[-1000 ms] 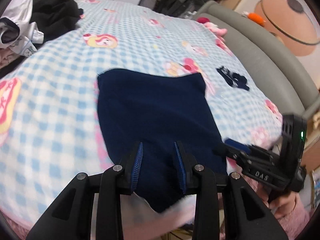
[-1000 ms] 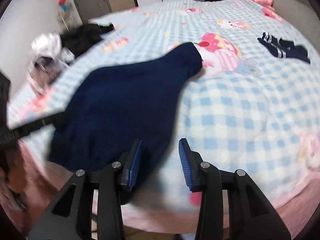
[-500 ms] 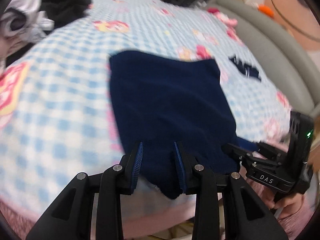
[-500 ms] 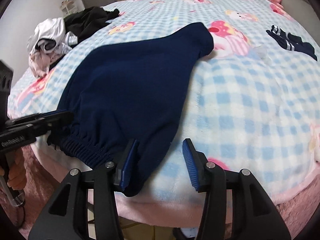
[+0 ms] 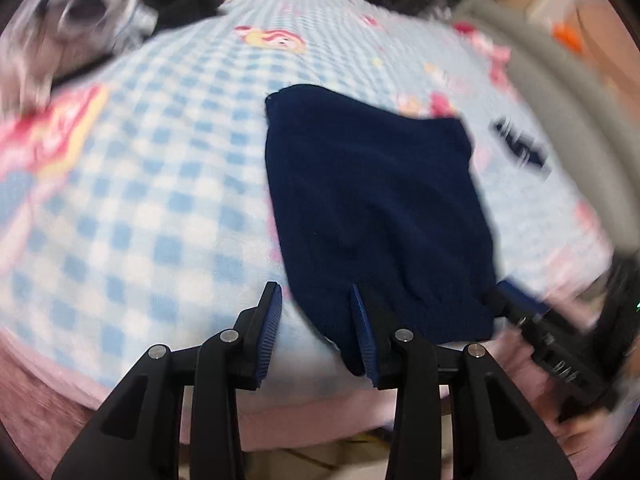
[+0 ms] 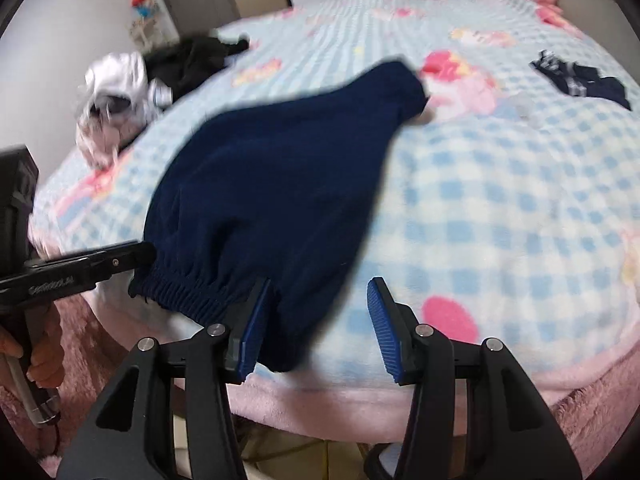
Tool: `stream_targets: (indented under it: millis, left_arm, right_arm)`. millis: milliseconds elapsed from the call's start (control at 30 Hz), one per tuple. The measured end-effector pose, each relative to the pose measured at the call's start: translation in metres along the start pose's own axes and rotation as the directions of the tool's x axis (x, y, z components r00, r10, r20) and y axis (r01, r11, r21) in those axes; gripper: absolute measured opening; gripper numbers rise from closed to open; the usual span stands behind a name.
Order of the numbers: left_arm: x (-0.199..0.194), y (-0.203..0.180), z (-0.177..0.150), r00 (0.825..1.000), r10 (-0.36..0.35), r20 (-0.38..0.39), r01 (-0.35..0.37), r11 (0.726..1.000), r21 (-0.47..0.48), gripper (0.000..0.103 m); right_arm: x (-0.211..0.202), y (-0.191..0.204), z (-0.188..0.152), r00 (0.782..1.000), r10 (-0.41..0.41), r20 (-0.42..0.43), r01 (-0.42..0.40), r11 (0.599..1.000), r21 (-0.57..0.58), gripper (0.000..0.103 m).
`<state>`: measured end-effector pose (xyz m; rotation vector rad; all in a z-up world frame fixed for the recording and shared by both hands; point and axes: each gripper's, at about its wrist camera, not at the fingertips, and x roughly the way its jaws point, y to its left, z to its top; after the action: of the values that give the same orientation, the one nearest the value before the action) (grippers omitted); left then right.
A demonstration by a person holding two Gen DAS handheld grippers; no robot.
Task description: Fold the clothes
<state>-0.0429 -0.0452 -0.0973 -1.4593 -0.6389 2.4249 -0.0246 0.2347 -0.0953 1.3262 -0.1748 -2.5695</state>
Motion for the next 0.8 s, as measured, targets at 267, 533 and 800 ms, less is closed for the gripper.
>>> stream_targets:
  millis: [267, 533, 800]
  left_arm:
    - [0.005, 0.025, -0.025, 0.974, -0.212, -0.074, 0.200, 0.970, -0.141, 0.038]
    - [0.022, 0.023, -0.028, 0.966, -0.242, -0.093, 0.226, 0.961, -0.157, 0.038]
    - [0.044, 0.018, -0.022, 0.954, -0.292, -0.069, 0.272, 0.939, -0.210, 0.047]
  right_arm:
    - [-0.014, 0.002, -0.020, 0.994, 0.108, -0.031, -0.105, 0.992, 0.066, 0.050]
    - [0.005, 0.021, -0.020, 0.990, 0.126, -0.071, -0.126, 0.992, 0.005, 0.050]
    - [0.019, 0.021, -0.011, 0.987, 0.137, -0.081, -0.136, 0.991, 0.009, 0.049]
